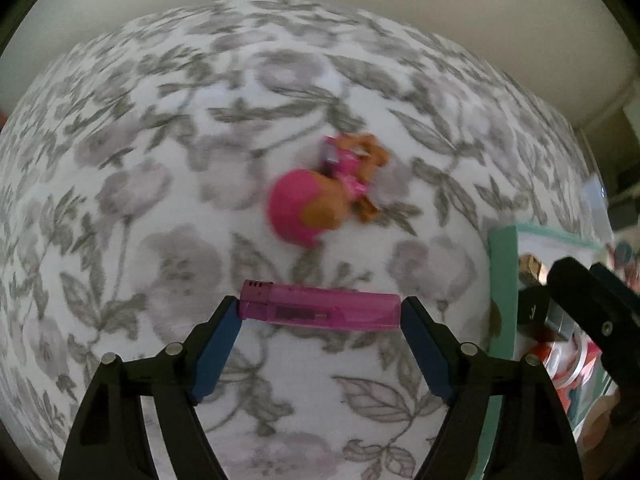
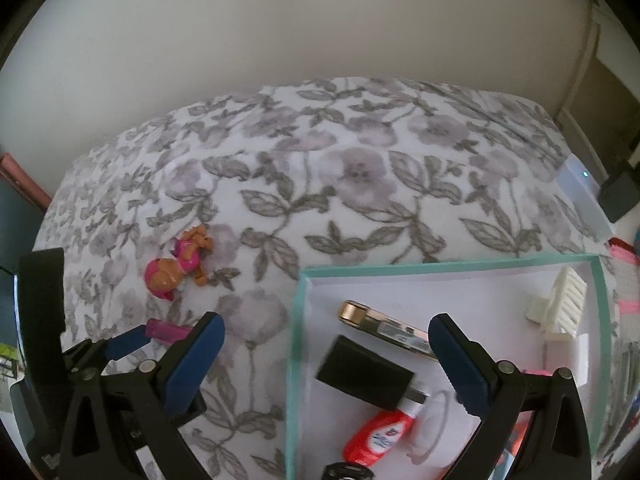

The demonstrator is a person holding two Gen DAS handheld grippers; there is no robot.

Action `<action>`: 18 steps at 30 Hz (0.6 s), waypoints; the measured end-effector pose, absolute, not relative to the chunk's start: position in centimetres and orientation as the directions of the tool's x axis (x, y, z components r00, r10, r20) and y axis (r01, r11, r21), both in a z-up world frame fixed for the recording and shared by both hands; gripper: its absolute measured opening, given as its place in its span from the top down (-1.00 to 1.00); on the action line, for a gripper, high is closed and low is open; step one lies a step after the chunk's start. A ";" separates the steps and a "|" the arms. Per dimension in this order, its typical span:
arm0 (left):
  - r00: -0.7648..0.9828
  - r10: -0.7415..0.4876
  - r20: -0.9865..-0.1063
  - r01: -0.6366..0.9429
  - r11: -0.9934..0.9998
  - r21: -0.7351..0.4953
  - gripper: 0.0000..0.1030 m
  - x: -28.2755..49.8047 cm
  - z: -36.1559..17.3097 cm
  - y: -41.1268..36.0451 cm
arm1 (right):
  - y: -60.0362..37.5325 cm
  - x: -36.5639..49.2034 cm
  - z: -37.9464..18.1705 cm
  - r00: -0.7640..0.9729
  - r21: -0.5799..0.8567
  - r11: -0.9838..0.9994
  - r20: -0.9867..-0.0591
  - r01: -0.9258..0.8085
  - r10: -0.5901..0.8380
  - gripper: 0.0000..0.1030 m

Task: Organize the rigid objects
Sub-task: 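Grasp the pink lighter with the left gripper while the right gripper grasps the pink doll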

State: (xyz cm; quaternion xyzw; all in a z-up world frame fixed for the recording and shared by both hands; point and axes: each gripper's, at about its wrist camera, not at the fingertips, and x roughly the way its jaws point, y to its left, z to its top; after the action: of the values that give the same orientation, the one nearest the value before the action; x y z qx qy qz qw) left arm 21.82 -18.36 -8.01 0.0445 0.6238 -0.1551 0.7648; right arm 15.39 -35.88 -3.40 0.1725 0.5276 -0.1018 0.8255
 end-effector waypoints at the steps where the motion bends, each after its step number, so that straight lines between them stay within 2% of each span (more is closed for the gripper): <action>1: 0.177 -0.184 -0.967 0.272 0.953 -0.132 -0.59 22.0 -7.9 -17.8 | -35.6 15.6 -3.2 0.435 0.183 0.923 -0.900 0.340 0.019 -1.00; 9: 0.270 -0.173 -0.947 0.070 0.985 -0.159 -0.59 24.4 -5.8 -11.4 | -33.4 17.8 -3.1 0.482 0.234 0.934 -0.873 0.269 0.080 -1.00; 18: 0.336 -0.187 -0.923 -0.079 0.971 -0.226 -0.59 26.1 -4.8 -6.7 | -28.2 21.8 -3.9 0.486 0.179 0.978 -0.868 0.106 0.106 -1.00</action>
State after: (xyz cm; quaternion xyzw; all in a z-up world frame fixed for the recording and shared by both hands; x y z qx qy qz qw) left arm 26.12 -6.71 -4.77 -0.1156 0.5750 -0.0336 0.8092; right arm 21.78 -28.20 -3.91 0.1045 0.5071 0.0002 0.8556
